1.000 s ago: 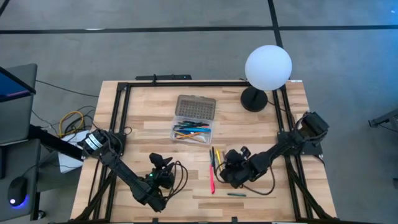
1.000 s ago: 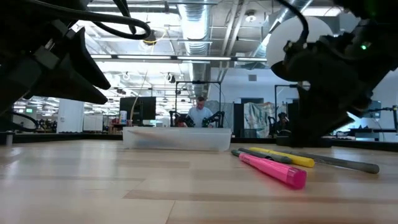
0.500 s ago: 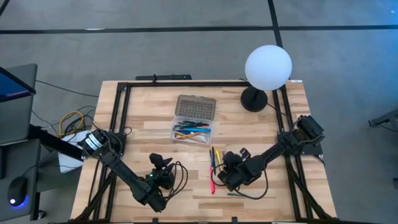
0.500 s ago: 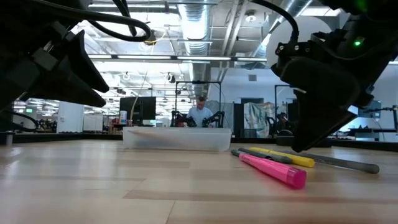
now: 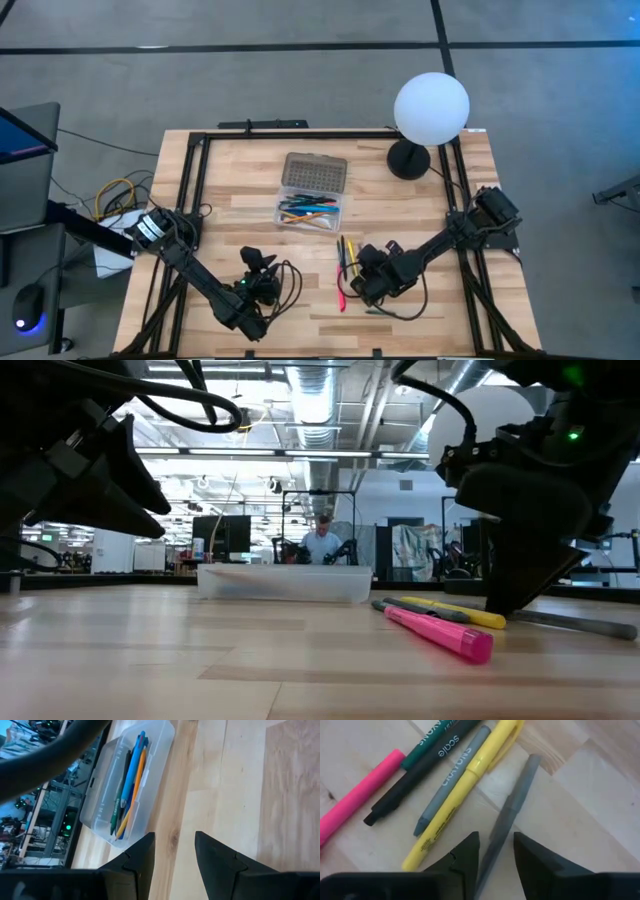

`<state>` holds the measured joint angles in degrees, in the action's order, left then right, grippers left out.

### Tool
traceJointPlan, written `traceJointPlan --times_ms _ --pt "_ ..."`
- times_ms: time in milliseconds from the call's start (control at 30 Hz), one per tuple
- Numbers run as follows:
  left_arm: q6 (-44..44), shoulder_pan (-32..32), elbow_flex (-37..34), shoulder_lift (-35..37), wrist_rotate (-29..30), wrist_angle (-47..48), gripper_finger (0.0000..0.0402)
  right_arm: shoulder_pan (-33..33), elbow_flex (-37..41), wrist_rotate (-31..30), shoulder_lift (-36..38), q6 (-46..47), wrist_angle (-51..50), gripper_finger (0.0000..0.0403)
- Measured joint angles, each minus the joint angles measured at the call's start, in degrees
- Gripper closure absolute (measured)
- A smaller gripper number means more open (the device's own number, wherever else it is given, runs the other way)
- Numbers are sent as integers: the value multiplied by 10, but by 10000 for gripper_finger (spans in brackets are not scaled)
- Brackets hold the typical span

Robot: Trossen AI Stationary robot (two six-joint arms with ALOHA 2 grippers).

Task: Pick & place school supplies into a supply box
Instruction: Put the gray pen into the gray supply box

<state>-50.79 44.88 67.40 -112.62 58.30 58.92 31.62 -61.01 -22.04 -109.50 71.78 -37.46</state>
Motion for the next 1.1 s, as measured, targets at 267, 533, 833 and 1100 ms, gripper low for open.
traceJointPlan --times_ms 267,533,833,1100 --pt "0 0 0 0 -12 0 267 -15 -19 93 4 -17 -55 335" --pt "0 1 0 0 -21 0 267 -51 -30 168 4 -99 -73 375" --pt "0 1 0 0 -41 0 267 -63 -30 167 4 -170 -77 395" --pt "0 1 0 0 -41 -1 267 -61 -30 120 3 -198 -90 400"
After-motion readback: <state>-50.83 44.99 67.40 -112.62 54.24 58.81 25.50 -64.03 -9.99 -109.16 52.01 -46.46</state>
